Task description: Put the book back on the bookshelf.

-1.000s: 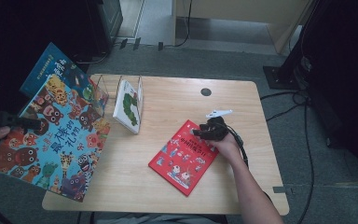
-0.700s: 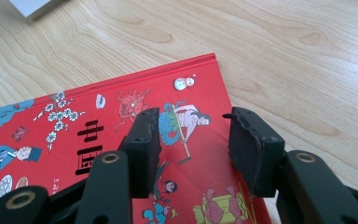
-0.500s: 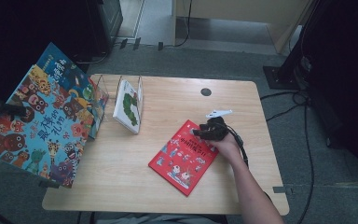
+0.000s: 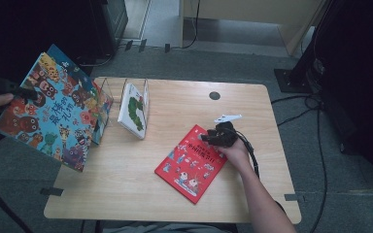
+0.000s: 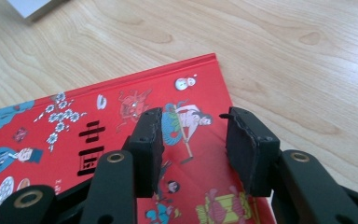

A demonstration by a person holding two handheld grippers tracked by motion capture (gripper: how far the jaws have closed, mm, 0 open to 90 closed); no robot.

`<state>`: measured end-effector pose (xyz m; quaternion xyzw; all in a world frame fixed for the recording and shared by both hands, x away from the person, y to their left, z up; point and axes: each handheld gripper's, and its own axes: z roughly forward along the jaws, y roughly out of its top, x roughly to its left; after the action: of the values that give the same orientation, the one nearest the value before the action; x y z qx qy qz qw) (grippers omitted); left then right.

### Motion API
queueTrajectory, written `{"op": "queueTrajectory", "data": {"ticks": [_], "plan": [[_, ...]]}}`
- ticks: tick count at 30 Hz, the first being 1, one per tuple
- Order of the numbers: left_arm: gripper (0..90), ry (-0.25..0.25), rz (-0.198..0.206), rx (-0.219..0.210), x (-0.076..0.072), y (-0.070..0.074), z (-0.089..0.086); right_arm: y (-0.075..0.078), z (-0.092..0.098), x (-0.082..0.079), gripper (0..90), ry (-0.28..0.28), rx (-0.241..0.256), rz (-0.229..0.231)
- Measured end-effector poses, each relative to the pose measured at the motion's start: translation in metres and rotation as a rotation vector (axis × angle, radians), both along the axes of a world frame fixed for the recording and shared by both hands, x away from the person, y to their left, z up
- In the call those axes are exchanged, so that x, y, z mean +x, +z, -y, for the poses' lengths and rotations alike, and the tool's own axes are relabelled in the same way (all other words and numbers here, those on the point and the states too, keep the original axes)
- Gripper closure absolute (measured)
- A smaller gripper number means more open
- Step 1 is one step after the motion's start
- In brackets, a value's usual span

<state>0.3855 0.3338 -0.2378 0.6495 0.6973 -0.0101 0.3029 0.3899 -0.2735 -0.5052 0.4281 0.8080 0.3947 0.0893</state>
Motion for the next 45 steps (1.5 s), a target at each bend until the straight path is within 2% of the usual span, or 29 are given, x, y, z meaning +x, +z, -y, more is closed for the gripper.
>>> {"op": "queueTrajectory", "data": {"ticks": [3, 5, 6, 7, 9, 13, 20, 24, 27, 28, 30, 31, 33, 36, 42, 44, 45], "plan": [[79.7, -0.006, 0.006, 0.003, 0.012, -0.003, 0.003, 0.001, -0.002, -0.003, 56.2, 0.012, 0.005, -0.014], [79.7, -0.004, 0.008, 0.005, 0.020, -0.005, 0.005, -0.001, -0.002, -0.009, 56.2, 0.004, 0.021, 0.020], [79.7, 0.000, 0.009, 0.006, 0.023, -0.006, 0.006, -0.003, -0.001, -0.013, 56.1, 0.016, 0.008, 0.055], [79.6, 0.000, 0.012, 0.011, 0.026, -0.006, 0.008, -0.003, -0.001, -0.014, 55.7, 0.017, -0.002, 0.067], [79.4, -0.010, 0.016, 0.017, 0.034, -0.007, 0.011, -0.005, 0.000, -0.018, 55.3, 0.010, -0.018, 0.077], [79.2, -0.034, 0.019, 0.036, 0.048, -0.010, 0.018, -0.009, 0.005, -0.028, 54.6, 0.002, -0.001, 0.099], [79.1, -0.033, 0.022, 0.043, 0.067, -0.021, 0.027, -0.011, 0.005, -0.046, 53.4, 0.021, -0.017, 0.140], [78.8, -0.039, 0.017, 0.046, 0.069, -0.022, 0.026, -0.012, 0.011, -0.051, 52.9, 0.023, -0.016, 0.152], [78.3, -0.040, 0.007, 0.054, 0.068, -0.021, 0.026, -0.012, 0.014, -0.052, 52.4, 0.010, -0.013, 0.142], [77.4, -0.045, 0.025, 0.040, 0.067, -0.020, 0.025, -0.011, 0.015, -0.052, 52.3, 0.006, -0.017, 0.142], [75.3, -0.049, 0.084, -0.026, 0.063, -0.015, 0.020, -0.011, 0.017, -0.052, 52.2, 0.003, -0.012, 0.137], [74.3, -0.042, 0.100, -0.052, 0.061, -0.012, 0.017, -0.011, 0.018, -0.052, 52.2, 0.000, -0.015, 0.137], [72.0, -0.042, 0.106, -0.075, 0.058, -0.009, 0.015, -0.011, 0.018, -0.052, 52.1, 0.001, -0.016, 0.135], [67.9, -0.044, 0.098, -0.025, 0.054, -0.004, 0.014, -0.010, 0.018, -0.052, 52.0, 0.000, -0.016, 0.126], [61.9, -0.067, 0.100, -0.008, 0.046, 0.004, 0.019, -0.010, 0.019, -0.048, 51.2, -0.005, -0.013, 0.122], [59.9, -0.074, 0.119, 0.000, 0.042, 0.009, 0.023, -0.010, 0.019, -0.047, 51.2, -0.009, -0.008, 0.115], [58.5, -0.081, 0.131, -0.014, 0.040, 0.012, 0.026, -0.009, 0.019, -0.047, 51.2, -0.011, -0.011, 0.113]]}}
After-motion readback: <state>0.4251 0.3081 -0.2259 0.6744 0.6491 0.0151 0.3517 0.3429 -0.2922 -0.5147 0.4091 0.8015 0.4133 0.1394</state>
